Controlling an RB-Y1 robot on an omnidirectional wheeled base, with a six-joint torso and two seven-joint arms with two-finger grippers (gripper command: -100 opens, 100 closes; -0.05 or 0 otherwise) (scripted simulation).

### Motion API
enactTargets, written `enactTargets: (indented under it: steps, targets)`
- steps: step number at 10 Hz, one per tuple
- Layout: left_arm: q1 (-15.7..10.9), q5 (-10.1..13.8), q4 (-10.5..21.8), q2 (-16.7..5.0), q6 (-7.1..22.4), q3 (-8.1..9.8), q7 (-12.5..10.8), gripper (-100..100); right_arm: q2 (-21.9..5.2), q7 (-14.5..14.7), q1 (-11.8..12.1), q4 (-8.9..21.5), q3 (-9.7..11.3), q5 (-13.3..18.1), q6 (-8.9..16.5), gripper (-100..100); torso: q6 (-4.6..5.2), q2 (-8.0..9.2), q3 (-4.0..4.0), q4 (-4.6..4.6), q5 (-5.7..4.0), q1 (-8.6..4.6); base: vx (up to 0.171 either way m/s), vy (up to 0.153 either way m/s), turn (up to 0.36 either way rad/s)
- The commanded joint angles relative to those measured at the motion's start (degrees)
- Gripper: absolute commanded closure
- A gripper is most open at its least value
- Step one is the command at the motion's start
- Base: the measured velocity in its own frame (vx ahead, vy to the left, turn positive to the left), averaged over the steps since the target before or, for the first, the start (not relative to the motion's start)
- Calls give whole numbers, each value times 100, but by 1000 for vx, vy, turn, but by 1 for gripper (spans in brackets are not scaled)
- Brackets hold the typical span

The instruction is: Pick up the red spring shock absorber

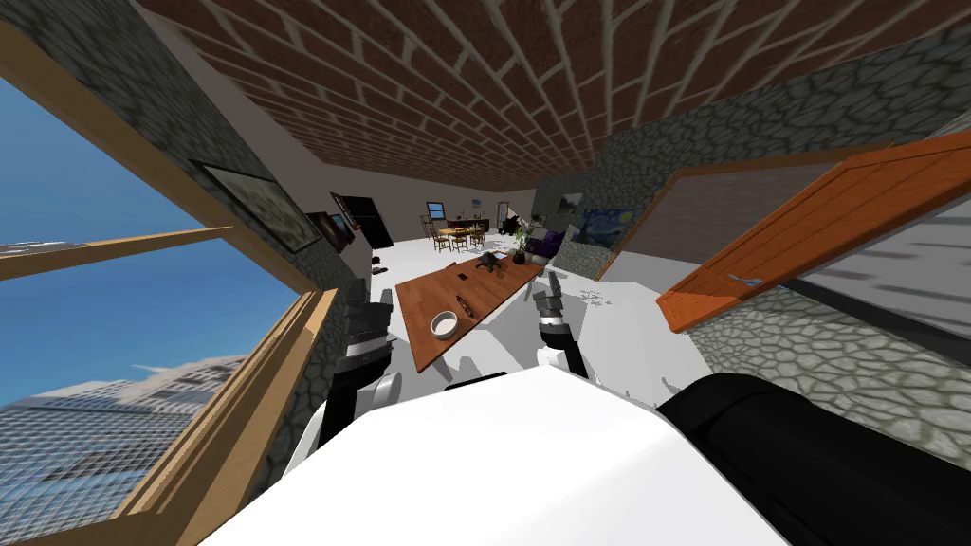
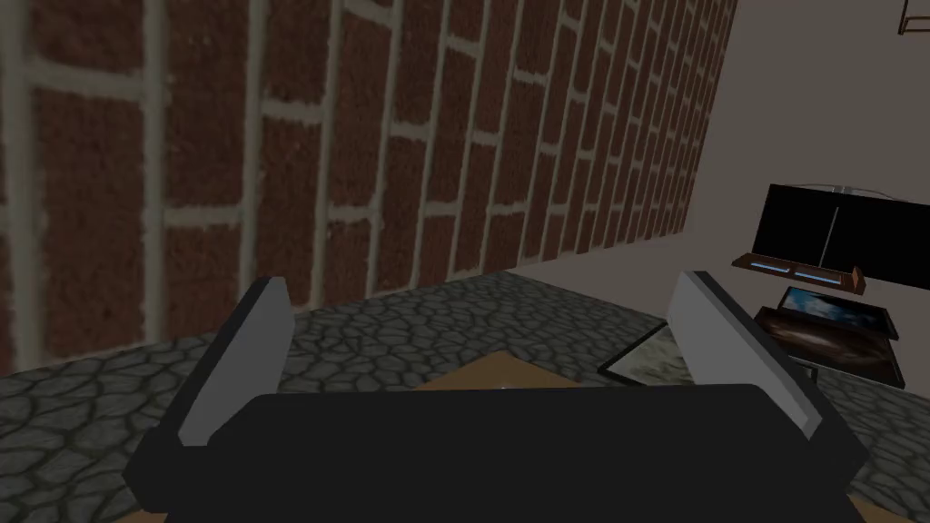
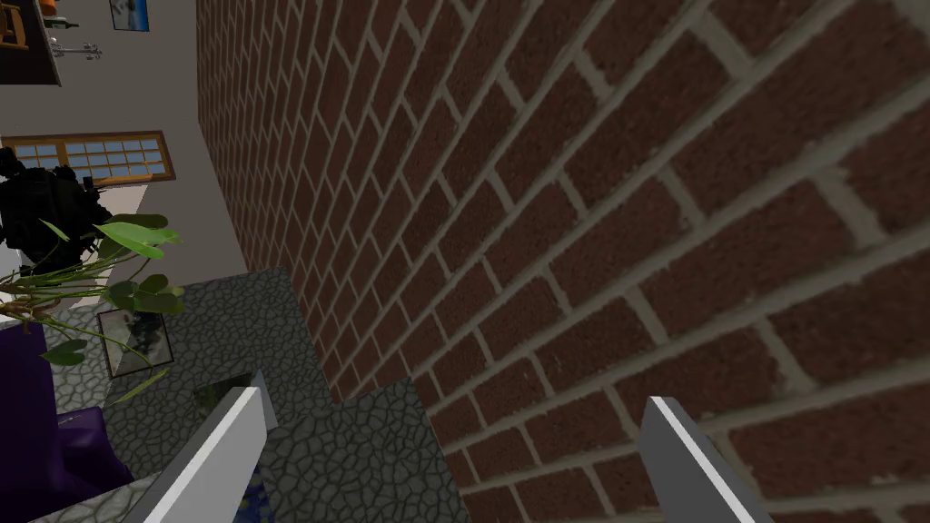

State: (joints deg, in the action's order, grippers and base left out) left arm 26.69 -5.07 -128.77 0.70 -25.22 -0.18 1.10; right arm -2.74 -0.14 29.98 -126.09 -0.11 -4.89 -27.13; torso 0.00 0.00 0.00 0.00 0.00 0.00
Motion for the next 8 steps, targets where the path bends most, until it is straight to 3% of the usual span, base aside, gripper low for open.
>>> enactTargets:
  steps: [1, 7, 8]
  targets:
    - [-116, 65, 153, -212, 110, 4, 86, -100, 0, 0, 0, 0, 0, 0, 0, 0, 0, 0, 0, 0, 0, 0, -9, -18, -116]
    - [-750, 432, 1000, -969, 779, 21, 554, -100, 0, 0, 0, 0, 0, 0, 0, 0, 2, -3, -2, -1, -2, -8, -3, -26, -152]
    - [-750, 432, 1047, -969, 779, 21, 554, -100, 0, 0, 0, 0, 0, 0, 0, 0, 2, -3, -2, -1, -2, -9, 3, -16, -51]
